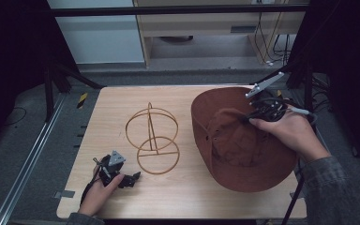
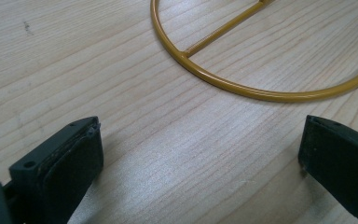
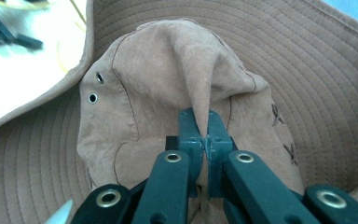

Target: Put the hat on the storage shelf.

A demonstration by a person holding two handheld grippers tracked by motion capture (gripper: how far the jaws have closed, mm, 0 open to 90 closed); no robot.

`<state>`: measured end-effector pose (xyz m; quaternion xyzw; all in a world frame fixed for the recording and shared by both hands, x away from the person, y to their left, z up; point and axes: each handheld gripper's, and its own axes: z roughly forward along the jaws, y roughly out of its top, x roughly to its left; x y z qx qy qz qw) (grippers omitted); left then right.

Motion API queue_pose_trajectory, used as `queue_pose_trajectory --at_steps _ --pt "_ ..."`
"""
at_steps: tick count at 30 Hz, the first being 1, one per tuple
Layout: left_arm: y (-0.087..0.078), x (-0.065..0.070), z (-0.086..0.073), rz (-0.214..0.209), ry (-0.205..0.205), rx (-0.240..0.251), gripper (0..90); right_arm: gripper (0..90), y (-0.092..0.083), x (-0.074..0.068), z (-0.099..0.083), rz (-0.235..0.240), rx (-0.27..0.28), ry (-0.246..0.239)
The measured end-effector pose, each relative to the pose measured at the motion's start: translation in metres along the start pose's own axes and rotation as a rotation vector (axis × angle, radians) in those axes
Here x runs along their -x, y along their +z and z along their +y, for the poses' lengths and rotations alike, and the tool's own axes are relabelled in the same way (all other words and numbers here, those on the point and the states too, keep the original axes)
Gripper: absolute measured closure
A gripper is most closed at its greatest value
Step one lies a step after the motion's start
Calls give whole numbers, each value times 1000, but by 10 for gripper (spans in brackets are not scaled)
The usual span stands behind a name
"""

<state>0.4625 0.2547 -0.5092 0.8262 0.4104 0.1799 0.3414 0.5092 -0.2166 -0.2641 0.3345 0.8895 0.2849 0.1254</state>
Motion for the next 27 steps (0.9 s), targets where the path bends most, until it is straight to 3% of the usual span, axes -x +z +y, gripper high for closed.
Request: queue_pose_trajectory --at_steps 4,15,27 --pt "0 0 0 -1 0 -1 0 887 -18 -8 12 -11 47 -19" --pt "0 0 0 -1 2 -3 0 887 -43 -27 36 5 132 -52" --pt "0 1 0 -2 1 -3 0 887 -56 -34 50 -17 158 -63"
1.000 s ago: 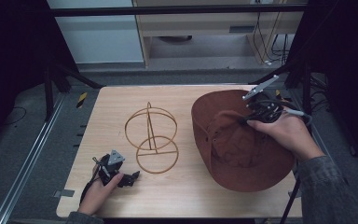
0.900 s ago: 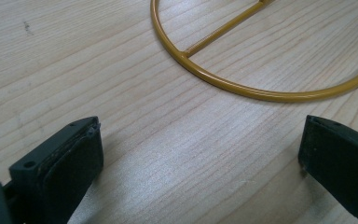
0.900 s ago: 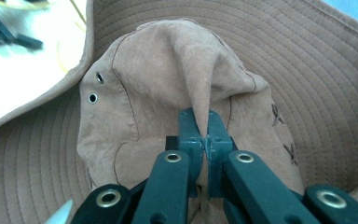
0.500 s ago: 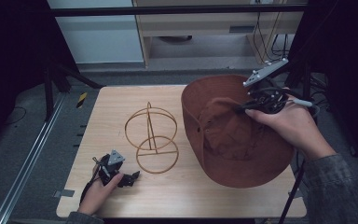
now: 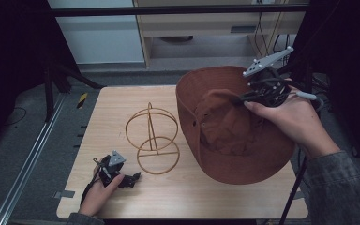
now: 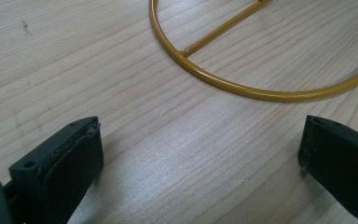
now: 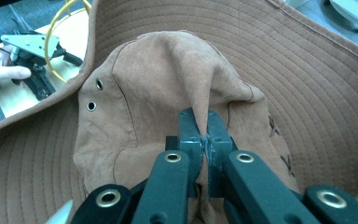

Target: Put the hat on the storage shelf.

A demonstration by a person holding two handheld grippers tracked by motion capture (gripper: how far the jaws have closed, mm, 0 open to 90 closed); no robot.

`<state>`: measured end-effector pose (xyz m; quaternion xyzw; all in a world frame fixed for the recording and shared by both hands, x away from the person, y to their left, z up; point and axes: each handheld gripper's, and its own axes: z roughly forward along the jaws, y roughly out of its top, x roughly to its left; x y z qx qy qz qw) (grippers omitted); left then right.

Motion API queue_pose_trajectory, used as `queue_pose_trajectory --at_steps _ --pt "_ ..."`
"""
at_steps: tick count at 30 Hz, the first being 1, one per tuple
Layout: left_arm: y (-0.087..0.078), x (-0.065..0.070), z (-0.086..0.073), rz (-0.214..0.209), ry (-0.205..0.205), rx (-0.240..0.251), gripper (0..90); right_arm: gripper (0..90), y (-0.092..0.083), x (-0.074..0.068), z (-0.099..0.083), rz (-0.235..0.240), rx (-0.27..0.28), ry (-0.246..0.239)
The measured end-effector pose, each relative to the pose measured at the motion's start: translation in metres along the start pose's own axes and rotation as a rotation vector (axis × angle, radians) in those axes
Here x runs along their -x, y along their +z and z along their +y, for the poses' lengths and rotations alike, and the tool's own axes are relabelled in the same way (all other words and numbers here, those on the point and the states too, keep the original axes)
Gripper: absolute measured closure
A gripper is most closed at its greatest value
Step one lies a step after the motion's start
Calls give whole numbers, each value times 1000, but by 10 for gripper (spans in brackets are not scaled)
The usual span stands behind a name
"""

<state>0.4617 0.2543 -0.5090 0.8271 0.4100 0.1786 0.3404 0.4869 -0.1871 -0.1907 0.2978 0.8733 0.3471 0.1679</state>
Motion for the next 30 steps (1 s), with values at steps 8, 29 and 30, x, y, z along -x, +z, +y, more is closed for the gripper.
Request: queue_pose_trajectory --at_steps 8,29,30 --pt "0 0 0 1 0 -1 0 887 -4 0 13 -3 20 -9" --pt "0 0 0 1 2 2 0 887 0 -17 44 26 111 -26" --pt "1 0 0 1 2 3 0 887 0 -18 44 28 116 -27"
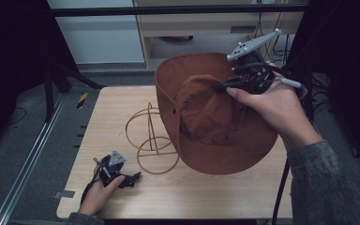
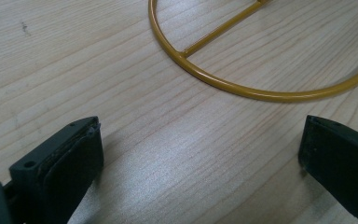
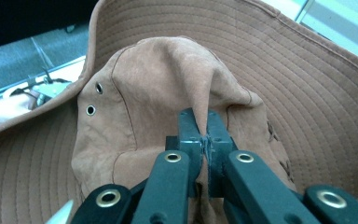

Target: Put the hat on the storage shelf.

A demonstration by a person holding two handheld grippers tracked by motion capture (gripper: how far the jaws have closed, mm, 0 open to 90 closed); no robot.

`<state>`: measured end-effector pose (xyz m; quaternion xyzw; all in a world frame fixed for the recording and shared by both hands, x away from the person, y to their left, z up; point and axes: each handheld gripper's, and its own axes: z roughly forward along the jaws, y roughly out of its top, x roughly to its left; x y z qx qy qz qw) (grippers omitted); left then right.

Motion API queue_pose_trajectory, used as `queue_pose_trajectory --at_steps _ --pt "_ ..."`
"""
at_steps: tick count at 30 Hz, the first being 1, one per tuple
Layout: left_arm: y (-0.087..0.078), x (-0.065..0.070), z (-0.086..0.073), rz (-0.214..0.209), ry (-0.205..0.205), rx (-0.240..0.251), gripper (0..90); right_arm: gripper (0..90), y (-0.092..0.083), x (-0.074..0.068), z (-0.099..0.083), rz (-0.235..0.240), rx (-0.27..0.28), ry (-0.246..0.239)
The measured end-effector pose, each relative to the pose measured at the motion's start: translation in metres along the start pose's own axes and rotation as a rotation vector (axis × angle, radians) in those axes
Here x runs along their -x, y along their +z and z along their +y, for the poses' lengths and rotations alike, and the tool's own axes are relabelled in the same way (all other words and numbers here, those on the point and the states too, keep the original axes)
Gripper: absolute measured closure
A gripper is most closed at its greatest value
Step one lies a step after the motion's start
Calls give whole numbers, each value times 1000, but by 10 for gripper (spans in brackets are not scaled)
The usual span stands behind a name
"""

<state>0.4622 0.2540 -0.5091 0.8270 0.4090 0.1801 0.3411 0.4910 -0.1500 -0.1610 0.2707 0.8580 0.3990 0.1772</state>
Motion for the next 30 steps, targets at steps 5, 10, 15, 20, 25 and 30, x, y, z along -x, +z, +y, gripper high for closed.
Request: queue_pose_trajectory --at_steps 5,10,15,20,25,30 --pt "0 0 0 0 0 0 0 887 0 -8 4 5 35 -2" --pt "0 0 0 -1 -1 -1 0 887 2 -14 7 12 59 -5" --pt "0 0 0 -1 0 -1 0 887 10 -22 10 29 79 -18" --pt "0 0 0 -3 0 -4 0 887 18 -30 16 44 107 -14" --pt "0 0 1 -2 -1 -2 0 887 27 -36 16 53 131 -2" --pt "0 0 1 -2 -1 -2 0 886 36 -39 20 62 148 8"
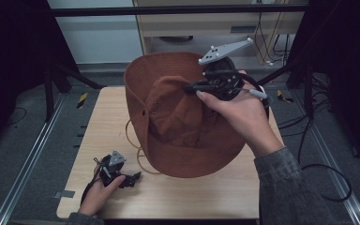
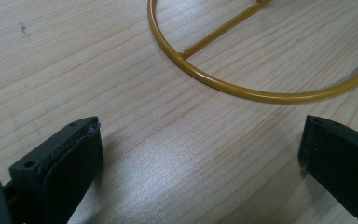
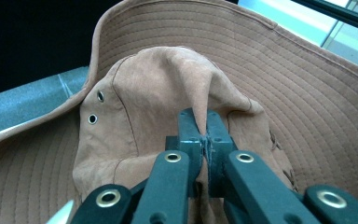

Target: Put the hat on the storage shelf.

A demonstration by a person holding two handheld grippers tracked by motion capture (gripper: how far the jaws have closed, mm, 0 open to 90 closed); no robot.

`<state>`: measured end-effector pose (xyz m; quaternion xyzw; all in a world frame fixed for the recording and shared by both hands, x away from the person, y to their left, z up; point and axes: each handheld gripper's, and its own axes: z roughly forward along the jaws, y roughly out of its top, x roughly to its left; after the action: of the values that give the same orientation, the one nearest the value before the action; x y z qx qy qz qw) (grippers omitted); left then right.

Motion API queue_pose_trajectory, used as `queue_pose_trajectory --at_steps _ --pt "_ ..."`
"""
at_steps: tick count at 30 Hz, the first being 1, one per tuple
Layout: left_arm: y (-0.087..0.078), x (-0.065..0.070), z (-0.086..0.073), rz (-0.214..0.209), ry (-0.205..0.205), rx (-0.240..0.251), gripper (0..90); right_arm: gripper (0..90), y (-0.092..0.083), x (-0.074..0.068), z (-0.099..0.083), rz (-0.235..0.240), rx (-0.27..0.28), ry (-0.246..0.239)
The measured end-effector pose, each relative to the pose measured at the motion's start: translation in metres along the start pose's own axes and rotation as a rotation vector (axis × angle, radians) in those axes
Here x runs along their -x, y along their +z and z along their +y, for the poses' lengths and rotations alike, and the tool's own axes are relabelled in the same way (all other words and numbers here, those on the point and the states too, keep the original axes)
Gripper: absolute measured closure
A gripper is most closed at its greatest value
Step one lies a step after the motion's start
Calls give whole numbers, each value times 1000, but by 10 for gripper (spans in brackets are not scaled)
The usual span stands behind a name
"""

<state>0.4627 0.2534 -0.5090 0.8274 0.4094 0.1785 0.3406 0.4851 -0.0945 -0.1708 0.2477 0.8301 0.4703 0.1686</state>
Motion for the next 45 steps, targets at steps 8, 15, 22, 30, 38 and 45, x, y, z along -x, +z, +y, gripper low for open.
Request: queue_pose_trajectory --at_steps 8,15,22,30,38,45 --pt "0 0 0 -2 0 0 0 887 14 -6 9 7 18 -2" --pt "0 0 0 -2 1 0 0 887 22 -7 10 4 36 8" --pt "0 0 0 -2 1 -1 0 886 29 -11 13 6 38 9" --pt "0 0 0 -2 1 0 0 886 37 -11 18 7 34 8" --pt "0 0 0 -4 2 -1 0 886 45 -13 22 12 36 6" --pt "0 0 1 -5 3 -1 0 886 48 -16 29 19 40 3"
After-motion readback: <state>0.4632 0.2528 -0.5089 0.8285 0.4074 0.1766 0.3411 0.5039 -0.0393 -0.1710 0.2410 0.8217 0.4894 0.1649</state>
